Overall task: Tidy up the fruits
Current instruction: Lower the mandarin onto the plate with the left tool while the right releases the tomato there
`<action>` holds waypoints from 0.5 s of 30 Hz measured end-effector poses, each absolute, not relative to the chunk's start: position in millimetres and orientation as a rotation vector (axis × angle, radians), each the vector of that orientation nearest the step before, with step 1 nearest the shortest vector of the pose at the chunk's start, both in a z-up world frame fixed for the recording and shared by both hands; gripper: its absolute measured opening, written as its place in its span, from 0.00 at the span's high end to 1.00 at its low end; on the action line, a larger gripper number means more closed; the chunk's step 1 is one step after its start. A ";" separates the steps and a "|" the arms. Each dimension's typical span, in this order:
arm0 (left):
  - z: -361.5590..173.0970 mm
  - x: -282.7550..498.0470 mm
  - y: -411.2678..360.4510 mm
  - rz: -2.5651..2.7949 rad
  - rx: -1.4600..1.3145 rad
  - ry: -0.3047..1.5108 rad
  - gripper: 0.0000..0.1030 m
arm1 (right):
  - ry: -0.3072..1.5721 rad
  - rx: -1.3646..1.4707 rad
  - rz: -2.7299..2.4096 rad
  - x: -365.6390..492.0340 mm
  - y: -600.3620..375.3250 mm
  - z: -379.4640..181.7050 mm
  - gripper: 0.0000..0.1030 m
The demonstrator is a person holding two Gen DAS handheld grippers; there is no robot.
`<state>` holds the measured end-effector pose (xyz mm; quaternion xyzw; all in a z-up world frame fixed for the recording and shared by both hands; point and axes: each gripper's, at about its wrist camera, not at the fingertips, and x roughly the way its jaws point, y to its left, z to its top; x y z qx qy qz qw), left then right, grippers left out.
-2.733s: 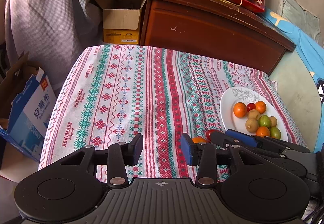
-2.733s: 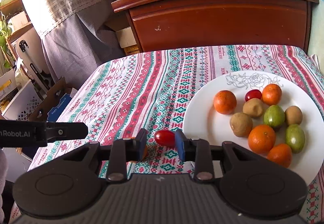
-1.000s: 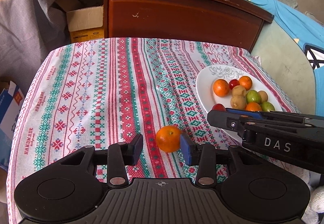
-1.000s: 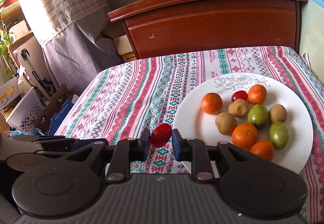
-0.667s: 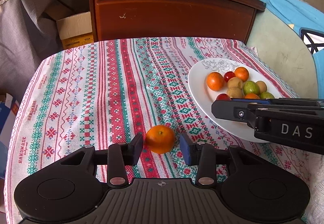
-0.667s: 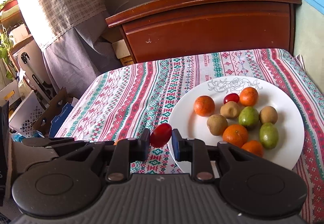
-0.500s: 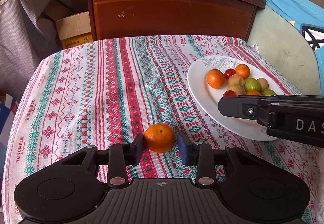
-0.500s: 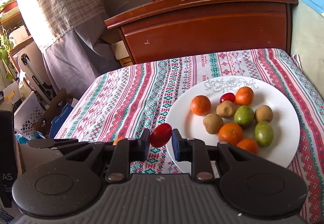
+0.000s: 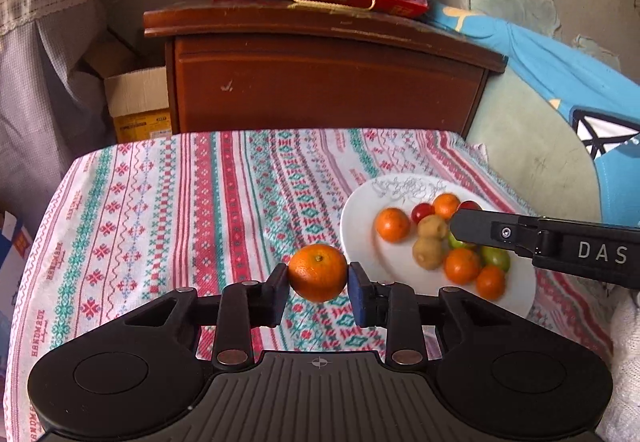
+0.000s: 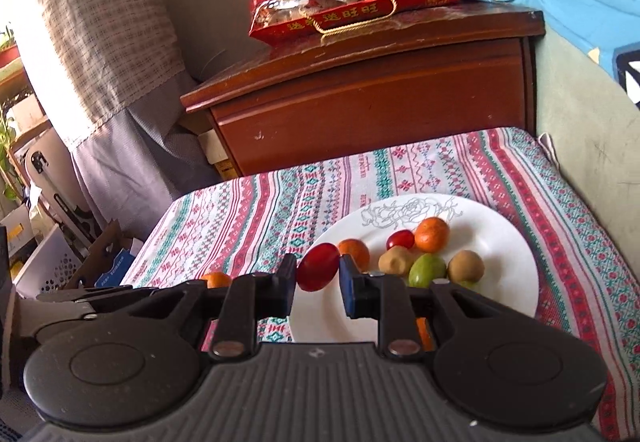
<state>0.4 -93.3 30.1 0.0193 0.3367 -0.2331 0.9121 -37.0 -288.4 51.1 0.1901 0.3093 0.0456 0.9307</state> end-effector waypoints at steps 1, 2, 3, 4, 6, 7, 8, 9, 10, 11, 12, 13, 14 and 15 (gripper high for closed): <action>34.1 0.3 -95.2 -0.491 0.033 0.682 0.72 | 0.623 0.397 0.083 -37.5 -293.4 53.3 0.78; 37.4 0.6 -97.2 -0.504 0.026 0.673 0.72 | 0.616 0.402 0.075 -37.3 -297.4 55.1 0.78; 40.1 1.4 -100.0 -0.518 0.017 0.667 0.72 | 0.609 0.405 0.066 -37.3 -301.3 56.4 0.78; 41.4 2.3 -102.4 -0.526 0.013 0.665 0.72 | 0.603 0.408 0.056 -37.5 -305.4 57.4 0.78; 42.0 4.3 -108.6 -0.539 0.007 0.664 0.72 | 0.594 0.419 0.033 -36.8 -314.0 59.0 0.78; 41.7 5.2 -111.5 -0.544 0.004 0.665 0.72 | 0.590 0.423 0.022 -36.3 -317.9 59.3 0.78; 40.9 6.3 -114.4 -0.548 0.001 0.669 0.72 | 0.585 0.424 0.012 -35.7 -321.6 59.9 0.78; 39.6 7.7 -117.5 -0.555 -0.001 0.673 0.72 | 0.580 0.426 0.000 -34.6 -325.6 60.3 0.78; 38.2 8.8 -120.6 -0.561 -0.001 0.678 0.72 | 0.576 0.430 -0.010 -33.8 -329.6 60.5 0.78; 36.6 9.5 -124.1 -0.567 0.000 0.683 0.72 | 0.573 0.436 -0.021 -32.8 -333.8 60.2 0.78; 35.1 10.3 -127.2 -0.571 0.001 0.686 0.72 | 0.571 0.442 -0.031 -31.0 -337.8 59.3 0.78; 32.8 11.2 -130.5 -0.575 0.002 0.692 0.72 | 0.571 0.447 -0.045 -29.4 -342.1 57.6 0.78; 30.8 11.6 -133.0 -0.579 0.004 0.695 0.72 | 0.574 0.453 -0.057 -28.1 -346.0 55.6 0.78; 28.3 11.8 -136.8 -0.584 0.009 0.699 0.72 | 0.577 0.462 -0.070 -26.5 -350.3 53.1 0.78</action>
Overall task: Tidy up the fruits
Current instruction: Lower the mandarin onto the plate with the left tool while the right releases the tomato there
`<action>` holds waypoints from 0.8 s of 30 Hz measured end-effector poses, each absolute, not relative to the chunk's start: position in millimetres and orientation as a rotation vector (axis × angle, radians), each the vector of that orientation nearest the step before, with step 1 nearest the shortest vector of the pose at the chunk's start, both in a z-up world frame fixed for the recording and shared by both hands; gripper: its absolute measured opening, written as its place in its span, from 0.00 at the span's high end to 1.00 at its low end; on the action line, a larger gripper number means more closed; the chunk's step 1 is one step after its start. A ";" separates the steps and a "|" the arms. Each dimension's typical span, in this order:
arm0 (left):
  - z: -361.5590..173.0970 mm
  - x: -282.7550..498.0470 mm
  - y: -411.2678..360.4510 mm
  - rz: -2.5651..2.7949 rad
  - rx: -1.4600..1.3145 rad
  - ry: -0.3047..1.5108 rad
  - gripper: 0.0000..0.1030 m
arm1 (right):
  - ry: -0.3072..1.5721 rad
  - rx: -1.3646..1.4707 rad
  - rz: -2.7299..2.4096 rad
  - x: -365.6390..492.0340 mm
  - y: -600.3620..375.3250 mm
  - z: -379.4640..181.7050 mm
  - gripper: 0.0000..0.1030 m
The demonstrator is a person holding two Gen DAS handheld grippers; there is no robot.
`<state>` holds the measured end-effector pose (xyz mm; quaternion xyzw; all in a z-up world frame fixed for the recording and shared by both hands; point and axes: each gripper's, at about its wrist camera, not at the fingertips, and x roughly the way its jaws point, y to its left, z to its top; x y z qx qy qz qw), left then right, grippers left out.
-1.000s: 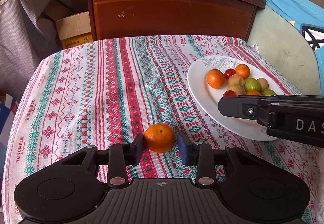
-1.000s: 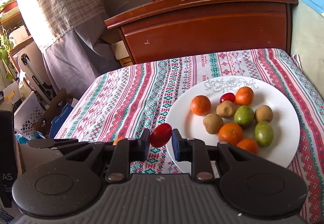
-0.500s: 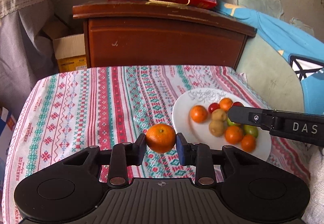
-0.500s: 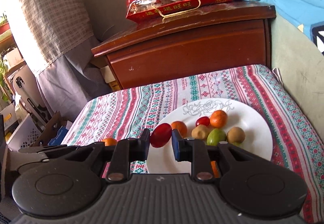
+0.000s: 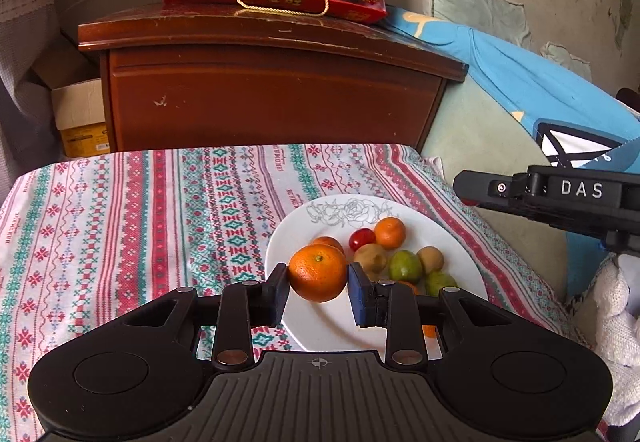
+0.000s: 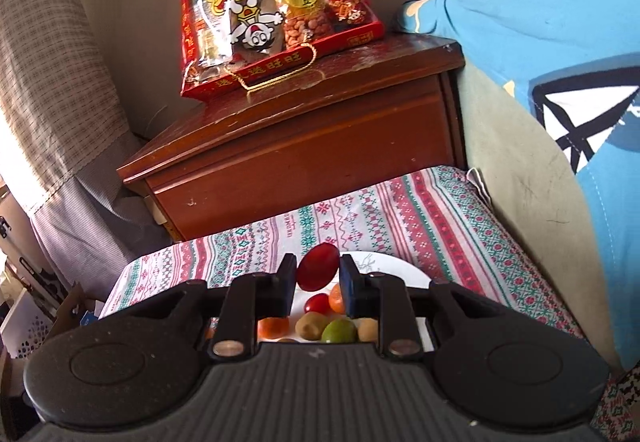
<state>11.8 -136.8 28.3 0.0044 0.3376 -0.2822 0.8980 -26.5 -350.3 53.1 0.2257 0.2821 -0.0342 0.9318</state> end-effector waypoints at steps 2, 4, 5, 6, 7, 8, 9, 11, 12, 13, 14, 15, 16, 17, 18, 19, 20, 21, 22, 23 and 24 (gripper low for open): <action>23.3 12.4 -142.6 -0.584 0.020 0.710 0.72 | 0.587 0.492 -0.088 -24.4 -357.2 47.4 0.78; 18.5 14.1 -146.1 -0.583 0.020 0.729 0.72 | 0.600 0.520 -0.094 -23.0 -362.1 41.3 0.78; 16.5 14.2 -147.4 -0.584 0.019 0.734 0.72 | 0.607 0.527 -0.097 -22.2 -363.1 38.6 0.78; 14.7 14.7 -148.7 -0.585 0.020 0.739 0.72 | 0.614 0.531 -0.099 -21.0 -363.4 36.0 0.78; 13.4 14.9 -149.5 -0.583 0.021 0.741 0.72 | 0.620 0.532 -0.099 -19.4 -363.1 33.8 0.78; 12.1 15.6 -150.0 -0.581 0.022 0.745 0.72 | 0.625 0.532 -0.098 -18.2 -362.7 31.8 0.78; 10.9 16.4 -150.0 -0.580 0.018 0.749 0.72 | 0.631 0.534 -0.095 -17.2 -362.4 29.8 0.78; 9.9 17.6 -150.0 -0.580 0.010 0.756 0.72 | 0.639 0.538 -0.096 -15.7 -361.7 26.5 0.78; 9.5 18.1 -150.0 -0.579 0.007 0.759 0.72 | 0.642 0.536 -0.098 -14.5 -361.2 25.1 0.78; 9.0 18.3 -150.1 -0.577 0.008 0.760 0.72 | 0.643 0.534 -0.099 -13.7 -361.0 24.1 0.78; 8.5 18.4 -150.4 -0.575 0.010 0.760 0.72 | 0.646 0.534 -0.100 -11.9 -361.2 22.6 0.78; 8.0 18.7 -150.7 -0.576 0.013 0.760 0.72 | 0.649 0.535 -0.102 -10.5 -361.3 21.3 0.78; 7.2 19.2 -150.8 -0.575 0.014 0.762 0.72 | 0.653 0.535 -0.104 -9.2 -361.4 19.8 0.77; 6.1 19.9 -151.1 -0.574 0.015 0.767 0.72 | 0.659 0.535 -0.108 -8.1 -361.2 18.1 0.77; 5.1 20.5 -151.0 -0.570 0.015 0.772 0.72 | 0.665 0.536 -0.108 -6.9 -360.9 16.4 0.77; 4.3 20.9 -150.9 -0.569 0.016 0.775 0.72 | 0.672 0.536 -0.107 -5.6 -360.4 14.8 0.77; 3.8 20.9 -151.2 -0.570 0.017 0.776 0.72 | 0.679 0.536 -0.106 -4.0 -359.8 13.3 0.77; 3.8 20.6 -151.8 -0.571 0.019 0.776 0.72 | 0.684 0.535 -0.104 -3.3 -359.2 11.9 0.77; 4.3 20.3 -151.9 -0.573 0.017 0.774 0.72 | 0.686 0.534 -0.105 -3.1 -358.7 10.6 0.76; 5.1 19.9 -151.9 -0.574 0.014 0.772 0.72 | 0.688 0.533 -0.108 -3.1 -358.2 10.0 0.74; 6.1 19.4 -152.0 -0.576 0.012 0.769 0.71 | 0.688 0.531 -0.111 -3.4 -358.0 9.8 0.74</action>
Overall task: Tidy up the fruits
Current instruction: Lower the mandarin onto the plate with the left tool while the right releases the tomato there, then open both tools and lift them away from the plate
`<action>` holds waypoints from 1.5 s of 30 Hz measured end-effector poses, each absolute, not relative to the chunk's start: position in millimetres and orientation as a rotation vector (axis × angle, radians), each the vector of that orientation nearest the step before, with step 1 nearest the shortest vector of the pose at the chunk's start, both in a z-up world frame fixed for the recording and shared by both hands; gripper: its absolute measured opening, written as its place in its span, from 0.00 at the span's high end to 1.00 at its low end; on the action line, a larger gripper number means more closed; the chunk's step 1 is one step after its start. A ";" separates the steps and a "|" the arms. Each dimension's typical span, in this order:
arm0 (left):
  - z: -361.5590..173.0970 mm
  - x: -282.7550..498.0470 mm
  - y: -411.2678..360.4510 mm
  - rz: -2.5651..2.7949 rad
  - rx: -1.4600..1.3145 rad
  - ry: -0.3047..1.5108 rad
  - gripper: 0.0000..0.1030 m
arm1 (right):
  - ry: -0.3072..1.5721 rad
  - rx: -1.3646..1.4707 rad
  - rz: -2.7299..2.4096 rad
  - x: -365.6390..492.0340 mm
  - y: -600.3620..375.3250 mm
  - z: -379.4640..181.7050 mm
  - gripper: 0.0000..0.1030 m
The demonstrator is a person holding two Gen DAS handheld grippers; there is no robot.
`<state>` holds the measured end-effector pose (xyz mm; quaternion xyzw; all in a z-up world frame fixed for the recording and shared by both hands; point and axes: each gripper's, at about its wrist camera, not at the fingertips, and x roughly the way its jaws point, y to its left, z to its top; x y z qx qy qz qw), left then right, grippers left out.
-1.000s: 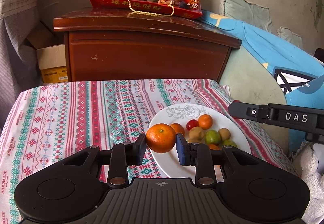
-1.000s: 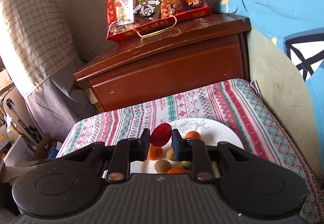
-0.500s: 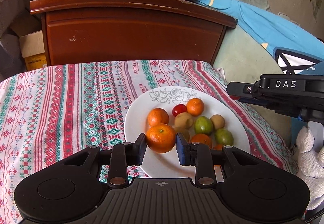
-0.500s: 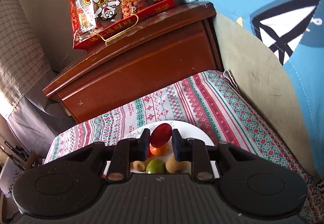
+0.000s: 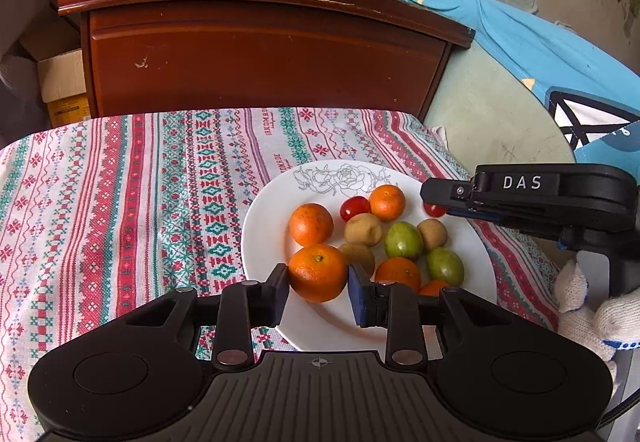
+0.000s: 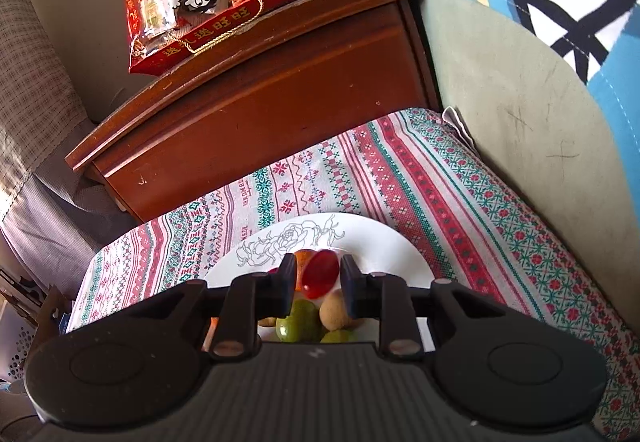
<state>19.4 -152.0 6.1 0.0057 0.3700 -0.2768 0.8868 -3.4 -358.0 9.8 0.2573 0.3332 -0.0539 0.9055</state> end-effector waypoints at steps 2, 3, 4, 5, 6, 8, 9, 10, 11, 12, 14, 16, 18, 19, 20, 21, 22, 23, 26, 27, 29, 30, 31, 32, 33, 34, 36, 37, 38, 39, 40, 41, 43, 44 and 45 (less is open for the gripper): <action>8.7 18.2 -152.4 -0.584 0.009 0.762 0.70 | 0.684 0.537 -0.115 -4.1 -358.5 11.3 0.74; 10.8 17.4 -152.8 -0.589 0.007 0.757 0.70 | 0.679 0.541 -0.116 -4.7 -359.2 12.8 0.74; 12.9 16.7 -153.1 -0.595 0.005 0.755 0.69 | 0.674 0.544 -0.116 -5.1 -359.8 15.0 0.74; 15.5 16.2 -153.3 -0.602 0.002 0.752 0.67 | 0.669 0.545 -0.116 -5.7 -360.1 17.2 0.74; 18.1 15.2 -153.6 -0.605 0.000 0.749 0.60 | 0.664 0.548 -0.117 -6.3 -360.5 20.0 0.74; 23.8 13.1 -154.2 -0.605 -0.003 0.744 0.49 | 0.656 0.558 -0.118 -8.7 -361.3 26.7 0.70; 27.1 11.8 -154.7 -0.606 -0.003 0.744 0.47 | 0.656 0.560 -0.122 -10.1 -361.5 30.1 0.68; 29.9 10.7 -154.9 -0.607 -0.002 0.746 0.45 | 0.659 0.556 -0.133 -11.8 -361.0 33.5 0.63; 32.8 9.9 -154.9 -0.607 0.001 0.751 0.44 | 0.667 0.550 -0.148 -13.3 -360.2 36.8 0.57; 35.2 9.1 -155.1 -0.601 0.006 0.761 0.38 | 0.668 0.548 -0.157 -15.4 -359.3 39.8 0.56; 39.2 7.1 -154.5 -0.585 0.021 0.778 0.35 | 0.666 0.556 -0.162 -20.8 -358.5 44.7 0.55; 42.9 3.5 -152.0 -0.577 0.039 0.782 0.35 | 0.687 0.548 -0.173 -23.2 -355.7 49.2 0.48; 46.4 -1.3 -147.9 -0.561 0.068 0.788 0.32 | 0.696 0.529 -0.177 -27.0 -351.0 53.2 0.44; 47.6 -2.7 -146.1 -0.552 0.080 0.795 0.29 | 0.698 0.523 -0.180 -29.0 -348.1 55.8 0.43; 48.7 -4.2 -143.1 -0.544 0.089 0.804 0.28 | 0.703 0.520 -0.185 -30.8 -345.8 57.9 0.41; 49.6 -4.7 -140.6 -0.538 0.092 0.813 0.27 | 0.714 0.516 -0.191 -32.6 -343.5 59.8 0.35; 50.4 -5.0 -138.3 -0.528 0.094 0.823 0.25 | 0.723 0.512 -0.199 -34.4 -341.0 61.9 0.29; 51.2 -5.3 -135.0 -0.517 0.096 0.832 0.25 | 0.729 0.508 -0.206 -36.5 -339.1 63.7 0.26; 53.3 -5.3 -129.2 -0.485 0.111 0.852 0.22 | 0.747 0.490 -0.235 -42.4 -334.1 68.4 0.21; 54.0 -4.9 -128.1 -0.475 0.118 0.858 0.22 | 0.756 0.481 -0.248 -43.6 -332.3 69.5 0.20; 55.5 -3.4 -126.3 -0.453 0.132 0.866 0.22 | 0.771 0.461 -0.274 -46.6 -327.6 71.4 0.17; 56.3 -2.3 -125.7 -0.440 0.137 0.871 0.22 | 0.778 0.451 -0.284 -48.9 -325.4 71.8 0.15; 57.1 -1.5 -125.3 -0.434 0.141 0.874 0.21 | 0.786 0.441 -0.295 -50.1 -323.0 72.1 0.12; 58.4 -0.8 -124.8 -0.432 0.148 0.880 0.21 | 0.799 0.424 -0.314 -51.5 -320.2 72.6 0.08; 59.3 -0.2 -124.7 -0.425 0.158 0.886 0.21 | 0.811 0.403 -0.334 -52.4 -317.4 72.9 0.06; 60.0 0.8 -125.1 -0.414 0.171 0.894 0.18 | 0.819 0.377 -0.352 -53.4 -315.0 73.2 0.05; 60.9 3.6 -125.8 -0.399 0.189 0.913 0.16 | 0.830 0.338 -0.385 -55.9 -312.1 73.1 0.04; 61.1 4.9 -126.2 -0.397 0.196 0.922 0.16 | 0.834 0.334 -0.402 -56.8 -312.0 72.8 0.03; 61.3 6.2 -127.0 -0.393 0.203 0.927 0.16 | 0.837 0.334 -0.413 -57.4 -312.6 72.5 0.02; 61.2 7.3 -127.6 -0.385 0.208 0.930 0.16 | 0.840 0.336 -0.419 -57.5 -313.5 71.9 0.02; 60.8 8.8 -128.6 -0.371 0.215 0.933 0.16 | 0.845 0.339 -0.420 -57.2 -314.4 71.1 0.02; 59.9 10.5 -129.3 -0.358 0.220 0.939 0.16 | 0.855 0.345 -0.421 -56.8 -315.9 70.0 0.02; 57.2 15.5 -129.4 -0.335 0.218 0.960 0.16 | 0.879 0.353 -0.425 -54.8 -318.2 66.5 0.02; 55.9 17.9 -129.0 -0.323 0.213 0.971 0.16 | 0.893 0.353 -0.429 -53.5 -318.6 64.4 0.02; 55.0 19.9 -128.8 -0.313 0.208 0.978 0.16 | 0.907 0.354 -0.433 -52.1 -318.5 62.1 0.02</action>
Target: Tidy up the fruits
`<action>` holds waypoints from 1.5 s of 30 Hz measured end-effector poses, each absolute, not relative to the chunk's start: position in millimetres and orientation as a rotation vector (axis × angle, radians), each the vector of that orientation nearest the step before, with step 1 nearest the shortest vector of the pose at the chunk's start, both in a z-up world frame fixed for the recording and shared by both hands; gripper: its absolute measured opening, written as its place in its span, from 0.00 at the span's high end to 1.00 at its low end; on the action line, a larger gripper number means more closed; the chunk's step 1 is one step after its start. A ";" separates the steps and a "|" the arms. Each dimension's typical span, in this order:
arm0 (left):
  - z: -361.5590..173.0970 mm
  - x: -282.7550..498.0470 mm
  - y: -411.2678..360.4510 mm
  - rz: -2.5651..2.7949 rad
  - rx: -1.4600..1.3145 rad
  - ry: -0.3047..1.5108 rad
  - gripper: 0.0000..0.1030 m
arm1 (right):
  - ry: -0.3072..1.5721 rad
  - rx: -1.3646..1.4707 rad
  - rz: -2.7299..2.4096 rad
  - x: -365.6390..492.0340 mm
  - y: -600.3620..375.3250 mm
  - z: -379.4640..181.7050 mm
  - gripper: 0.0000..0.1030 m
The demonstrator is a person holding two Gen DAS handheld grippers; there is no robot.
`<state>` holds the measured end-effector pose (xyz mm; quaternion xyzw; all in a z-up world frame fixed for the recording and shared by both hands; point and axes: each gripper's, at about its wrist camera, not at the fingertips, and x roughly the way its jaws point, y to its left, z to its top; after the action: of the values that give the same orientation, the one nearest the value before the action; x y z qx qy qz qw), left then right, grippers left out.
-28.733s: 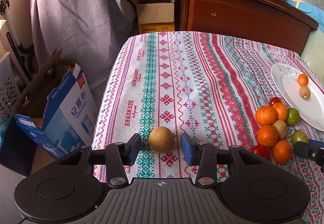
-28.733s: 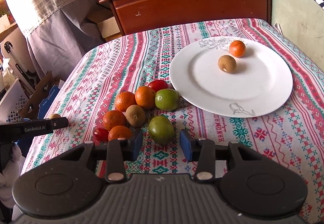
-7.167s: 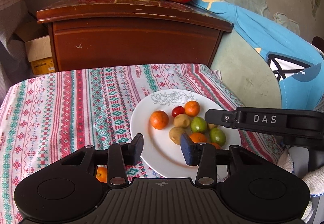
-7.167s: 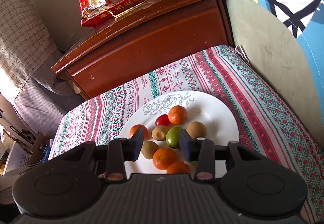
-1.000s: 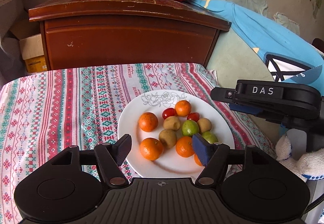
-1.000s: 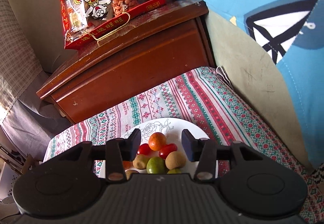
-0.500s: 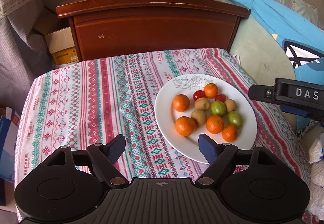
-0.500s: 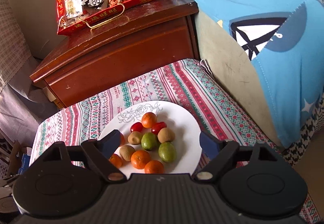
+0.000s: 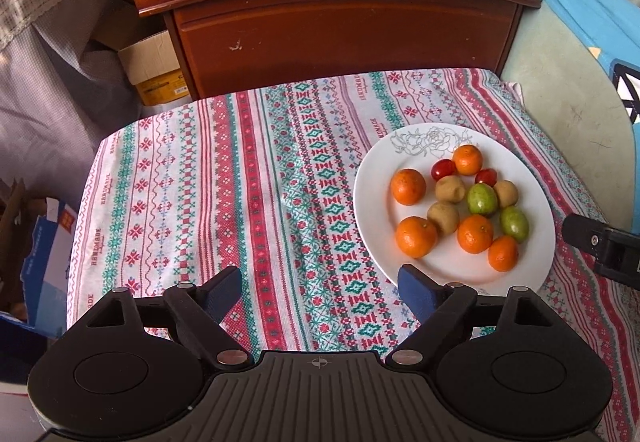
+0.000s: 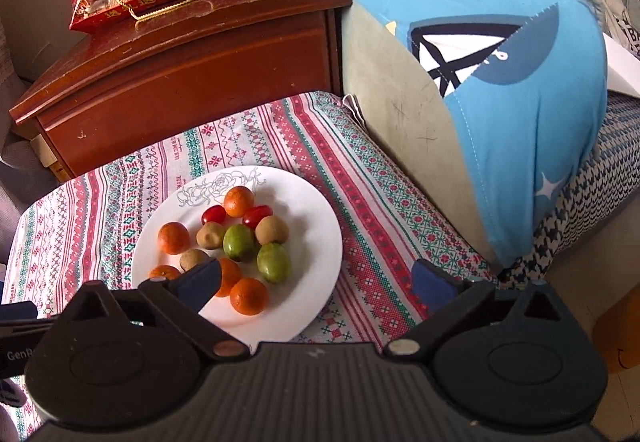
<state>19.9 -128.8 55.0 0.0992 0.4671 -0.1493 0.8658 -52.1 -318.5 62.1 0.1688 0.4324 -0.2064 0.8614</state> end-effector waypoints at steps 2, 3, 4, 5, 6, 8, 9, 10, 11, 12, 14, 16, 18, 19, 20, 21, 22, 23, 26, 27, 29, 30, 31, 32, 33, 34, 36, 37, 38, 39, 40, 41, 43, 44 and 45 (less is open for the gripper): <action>54.1 22.1 -129.7 -0.300 0.209 0.986 0.16 | 0.932 0.360 -0.430 -49.5 -318.0 57.8 0.02; 54.1 22.6 -130.6 -0.295 0.213 0.987 0.16 | 0.940 0.362 -0.425 -48.3 -316.8 56.4 0.02; 54.4 23.0 -131.5 -0.291 0.215 0.986 0.15 | 0.946 0.359 -0.421 -47.1 -315.4 55.1 0.02; 54.6 23.2 -132.1 -0.287 0.216 0.984 0.15 | 0.952 0.352 -0.418 -45.8 -313.4 53.9 0.02; 54.8 23.4 -132.7 -0.283 0.217 0.981 0.15 | 0.958 0.343 -0.416 -44.6 -311.9 52.9 0.02; 53.8 23.7 -134.2 -0.275 0.223 0.979 0.12 | 0.976 0.331 -0.410 -42.1 -308.1 49.8 0.02; 52.9 23.9 -134.7 -0.274 0.225 0.981 0.11 | 0.984 0.330 -0.404 -41.4 -306.6 48.0 0.02; 51.7 23.9 -135.0 -0.278 0.225 0.986 0.11 | 0.992 0.329 -0.398 -40.9 -305.2 46.3 0.02; 50.6 24.1 -135.3 -0.278 0.223 0.992 0.11 | 1.000 0.324 -0.390 -40.2 -303.5 44.5 0.02; 49.3 24.3 -135.3 -0.274 0.221 0.997 0.11 | 1.008 0.315 -0.383 -39.2 -301.7 43.0 0.02; 47.0 25.5 -135.4 -0.262 0.219 1.004 0.11 | 1.013 0.299 -0.380 -37.5 -298.8 41.7 0.02; 45.4 27.0 -135.0 -0.253 0.213 1.011 0.11 | 1.015 0.295 -0.371 -36.3 -297.4 40.7 0.02; 44.4 27.4 -135.2 -0.247 0.215 1.016 0.11 | 1.020 0.298 -0.366 -35.5 -297.1 40.0 0.02; 43.7 27.4 -135.5 -0.243 0.220 1.017 0.11 | 1.021 0.297 -0.365 -34.9 -297.1 39.5 0.02; 43.2 27.2 -136.0 -0.241 0.222 1.017 0.11 | 1.024 0.296 -0.366 -34.2 -297.6 38.8 0.02; 42.6 27.2 -136.2 -0.241 0.222 1.017 0.11 | 1.027 0.296 -0.367 -33.8 -297.8 38.2 0.02; 42.1 27.4 -136.5 -0.241 0.220 1.020 0.11 | 1.028 0.299 -0.367 -32.8 -298.4 37.4 0.02; 41.4 27.6 -136.8 -0.241 0.220 1.022 0.11 | 1.027 0.299 -0.366 -33.1 -298.1 37.6 0.02; 39.4 27.4 -138.8 -0.243 0.229 1.027 0.11 | 1.026 0.293 -0.366 -32.7 -297.2 37.4 0.02; 39.1 27.0 -139.4 -0.245 0.231 1.026 0.11 | 1.027 0.292 -0.366 -32.4 -297.3 37.1 0.02; 39.0 26.3 -140.1 -0.244 0.234 1.024 0.11 | 1.026 0.296 -0.366 -32.4 -298.1 36.9 0.02; 39.1 26.6 -140.2 -0.244 0.234 1.024 0.11 | 1.026 0.298 -0.367 -32.4 -298.3 36.9 0.02; 39.2 26.7 -140.2 -0.244 0.232 1.024 0.11 | 1.026 0.299 -0.366 -32.2 -298.6 36.9 0.02; 39.2 26.6 -140.2 -0.244 0.232 1.022 0.11 | 1.027 0.298 -0.365 -32.1 -298.4 36.9 0.02; 39.3 26.7 -140.3 -0.244 0.235 1.021 0.11 | 1.027 0.297 -0.364 -32.0 -298.2 36.7 0.02; 39.2 26.5 -140.5 -0.242 0.238 1.020 0.11 | 1.028 0.296 -0.364 -32.0 -298.0 36.5 0.02; 38.8 26.6 -140.3 -0.240 0.242 1.019 0.11 | 1.029 0.297 -0.361 -31.8 -297.6 36.1 0.02; 38.5 26.6 -140.0 -0.238 0.242 1.021 0.11 | 1.029 0.297 -0.360 -31.4 -297.6 35.8 0.02; 38.3 26.7 -139.8 -0.237 0.242 1.022 0.11 | 1.030 0.298 -0.359 -31.2 -297.6 35.6 0.02; 38.3 26.8 -139.6 -0.236 0.244 1.020 0.11 | 1.030 0.297 -0.358 -30.9 -297.5 35.6 0.02; 38.4 26.7 -139.8 -0.235 0.247 1.017 0.11 | 1.030 0.297 -0.358 -30.9 -297.5 35.6 0.02; 38.6 26.6 -140.1 -0.234 0.251 1.014 0.11 | 1.030 0.297 -0.357 -30.9 -297.6 35.3 0.02; 39.2 26.3 -140.5 -0.232 0.258 1.008 0.11 | 1.031 0.300 -0.355 -30.7 -298.0 34.9 0.02; 39.4 26.2 -140.6 -0.231 0.260 1.006 0.11 | 1.032 0.301 -0.353 -30.4 -298.3 34.3 0.02; 39.4 26.2 -140.8 -0.230 0.263 1.005 0.11 | 1.033 0.301 -0.352 -30.2 -298.2 34.1 0.02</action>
<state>26.2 -140.8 39.4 0.1253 0.4792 -0.1096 0.8618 -30.2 -298.2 34.1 0.1426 0.4894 -0.1667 0.8440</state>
